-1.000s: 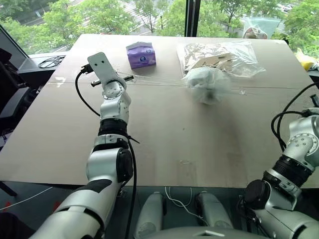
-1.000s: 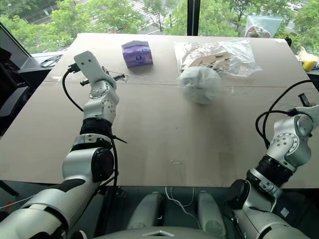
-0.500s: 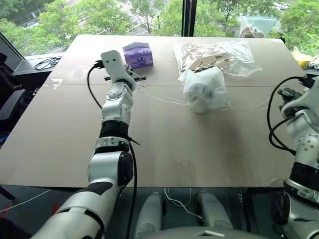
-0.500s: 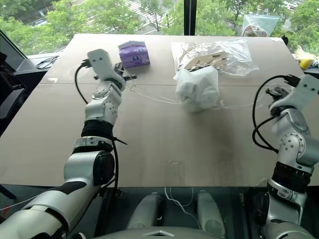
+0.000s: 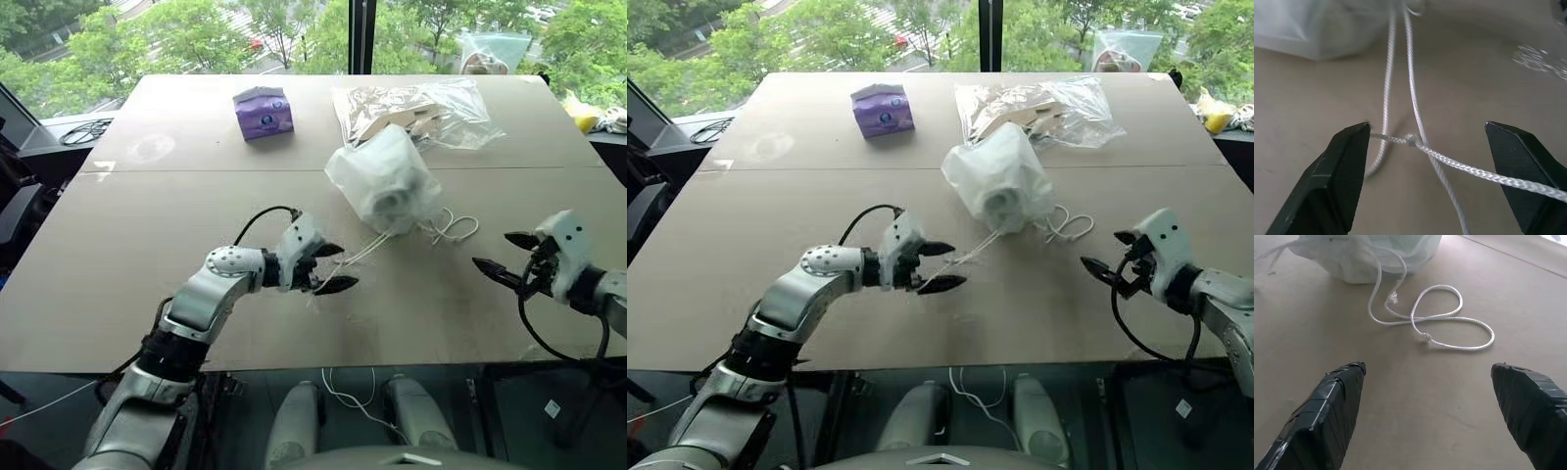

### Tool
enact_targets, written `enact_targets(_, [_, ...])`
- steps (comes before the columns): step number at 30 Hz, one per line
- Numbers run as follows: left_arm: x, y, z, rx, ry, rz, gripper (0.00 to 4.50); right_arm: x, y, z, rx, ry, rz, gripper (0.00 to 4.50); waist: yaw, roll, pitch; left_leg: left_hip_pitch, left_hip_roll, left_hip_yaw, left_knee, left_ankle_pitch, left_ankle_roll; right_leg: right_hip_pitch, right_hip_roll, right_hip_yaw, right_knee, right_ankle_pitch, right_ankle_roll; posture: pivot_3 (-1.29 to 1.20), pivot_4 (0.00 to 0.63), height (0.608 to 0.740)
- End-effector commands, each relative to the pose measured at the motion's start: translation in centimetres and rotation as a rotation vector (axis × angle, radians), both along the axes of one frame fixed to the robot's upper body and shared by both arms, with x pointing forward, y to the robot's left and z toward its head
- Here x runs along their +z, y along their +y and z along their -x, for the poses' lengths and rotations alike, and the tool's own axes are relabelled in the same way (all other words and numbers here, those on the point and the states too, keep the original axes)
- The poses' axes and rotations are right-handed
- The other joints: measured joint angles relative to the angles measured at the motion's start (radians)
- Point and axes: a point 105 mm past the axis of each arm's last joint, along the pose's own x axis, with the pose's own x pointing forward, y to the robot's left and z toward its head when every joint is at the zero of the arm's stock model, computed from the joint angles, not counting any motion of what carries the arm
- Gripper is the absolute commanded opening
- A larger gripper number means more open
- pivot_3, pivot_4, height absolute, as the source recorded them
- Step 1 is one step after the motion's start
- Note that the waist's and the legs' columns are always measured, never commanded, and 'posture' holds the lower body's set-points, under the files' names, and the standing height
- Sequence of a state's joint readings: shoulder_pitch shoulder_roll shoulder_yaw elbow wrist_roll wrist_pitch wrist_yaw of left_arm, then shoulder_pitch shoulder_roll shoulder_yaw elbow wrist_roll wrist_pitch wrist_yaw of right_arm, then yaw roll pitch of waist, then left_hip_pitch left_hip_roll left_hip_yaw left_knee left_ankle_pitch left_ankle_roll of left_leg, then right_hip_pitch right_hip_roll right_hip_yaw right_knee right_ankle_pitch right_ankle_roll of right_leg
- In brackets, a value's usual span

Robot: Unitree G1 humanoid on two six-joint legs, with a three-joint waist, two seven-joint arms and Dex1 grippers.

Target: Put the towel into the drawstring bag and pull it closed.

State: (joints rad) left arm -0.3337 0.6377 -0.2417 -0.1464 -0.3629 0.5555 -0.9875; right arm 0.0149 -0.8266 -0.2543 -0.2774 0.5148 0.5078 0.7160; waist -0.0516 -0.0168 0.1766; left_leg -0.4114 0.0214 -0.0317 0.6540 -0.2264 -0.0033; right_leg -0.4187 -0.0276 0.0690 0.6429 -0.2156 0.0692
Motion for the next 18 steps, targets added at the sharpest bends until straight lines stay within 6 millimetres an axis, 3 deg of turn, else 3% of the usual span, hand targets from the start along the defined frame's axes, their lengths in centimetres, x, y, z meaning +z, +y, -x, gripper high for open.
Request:
enact_targets(1, [1.0,1.3,0.0,0.051,-0.046,0.012,3.74,0.6,-0.9,0.8,0.03,-0.069,-0.014,4.5,0.009,0.0,0.0,0.0,0.0,0.0,0.0,0.0,0.0,0.0,0.0,0.0,0.0,0.0,0.0,0.0,0.15,0.74])
enact_targets(6, [0.8,3.6,-0.3,0.185,-0.042,0.098,3.74,-0.2,-1.0,2.2,0.092,-0.057,-0.083,4.5,0.014,0.0,0.0,-0.001,0.0,0.0,-0.001,0.0,0.0,0.0,0.0,0.0,0.0,0.0,0.0,0.0,0.15,0.74])
enact_targets(11, [2.0,3.4,-1.2,0.264,-0.11,0.177,3.74,0.1,-0.7,2.3,0.114,-0.074,-0.087,4.5,0.016,0.0,0.0,-0.001,0.0,0.0,0.0,0.0,0.0,0.0,0.0,0.0,0.0,0.0,0.0,0.0,0.15,0.74])
enact_targets(18, [1.0,6.1,-1.6,0.322,-0.138,0.103,3.74,-0.3,-1.8,2.3,0.081,-0.082,-0.046,4.5,0.013,0.0,0.0,0.0,0.0,0.0,-0.001,0.0,0.0,0.0,0.0,0.0,0.0,0.0,0.0,0.0,0.15,0.74])
